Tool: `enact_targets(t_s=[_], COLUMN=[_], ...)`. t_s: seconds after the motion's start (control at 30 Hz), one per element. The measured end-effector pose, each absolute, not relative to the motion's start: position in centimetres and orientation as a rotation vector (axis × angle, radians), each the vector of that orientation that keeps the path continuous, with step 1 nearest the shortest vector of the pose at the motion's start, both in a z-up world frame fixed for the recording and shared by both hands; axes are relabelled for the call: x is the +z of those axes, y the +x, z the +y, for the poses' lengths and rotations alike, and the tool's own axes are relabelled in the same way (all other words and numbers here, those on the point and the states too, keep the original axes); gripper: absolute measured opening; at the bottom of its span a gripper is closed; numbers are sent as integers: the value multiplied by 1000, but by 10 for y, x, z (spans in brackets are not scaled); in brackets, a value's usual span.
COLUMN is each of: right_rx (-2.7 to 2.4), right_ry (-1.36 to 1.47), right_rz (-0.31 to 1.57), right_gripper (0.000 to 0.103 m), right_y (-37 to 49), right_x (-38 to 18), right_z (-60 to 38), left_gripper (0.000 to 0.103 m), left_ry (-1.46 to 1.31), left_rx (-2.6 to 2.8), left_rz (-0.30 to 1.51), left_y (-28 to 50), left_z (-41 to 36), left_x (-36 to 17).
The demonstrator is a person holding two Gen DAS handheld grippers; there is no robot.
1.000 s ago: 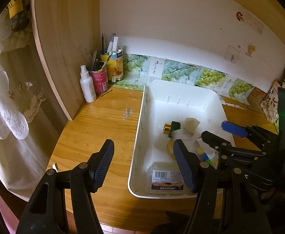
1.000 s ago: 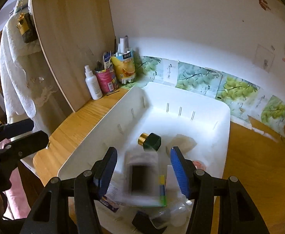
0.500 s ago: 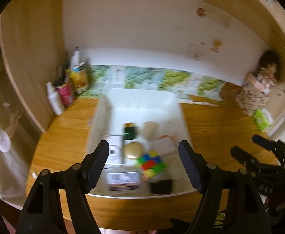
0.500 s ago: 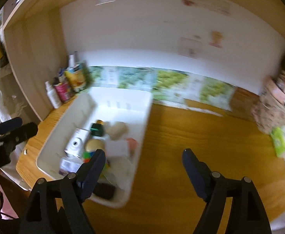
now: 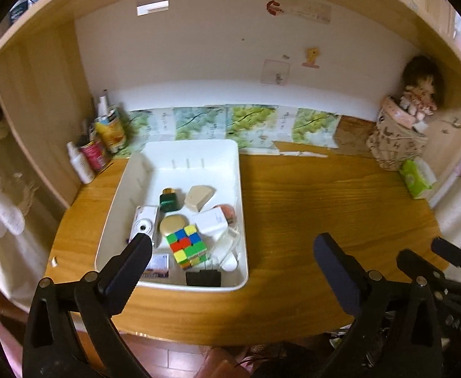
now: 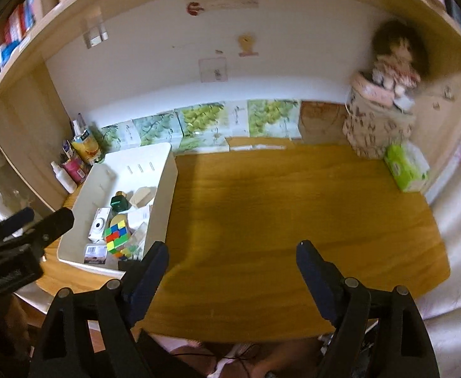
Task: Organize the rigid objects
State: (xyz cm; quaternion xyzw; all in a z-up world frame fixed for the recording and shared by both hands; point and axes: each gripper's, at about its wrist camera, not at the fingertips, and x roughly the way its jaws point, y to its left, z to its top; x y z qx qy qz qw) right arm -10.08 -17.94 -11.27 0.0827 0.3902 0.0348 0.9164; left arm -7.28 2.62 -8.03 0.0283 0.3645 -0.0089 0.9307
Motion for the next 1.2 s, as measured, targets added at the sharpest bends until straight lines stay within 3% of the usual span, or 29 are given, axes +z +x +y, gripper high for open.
enact_targets(t_s=[0.1,0.13,0.17,1.2], right_rx=[56,40,19,141], right_ry=[173,165,149,3], right_rz=[819,821,822,856], right_gripper=[91,101,103,103], right_y=[-105,-106,-107,-69], right_x=[-120,-122,-125,-141], right_z=[-189,-192,-195,-201], left_gripper=[102,102,102,102], left_ry=[55,56,55,97], left_rx=[23,39,48,117], left_rz=[727,718,715,705], left_y=[-84,-88,-91,-78], left_z=[11,5,2,-38], left_x=[-85,-87,-89,-97])
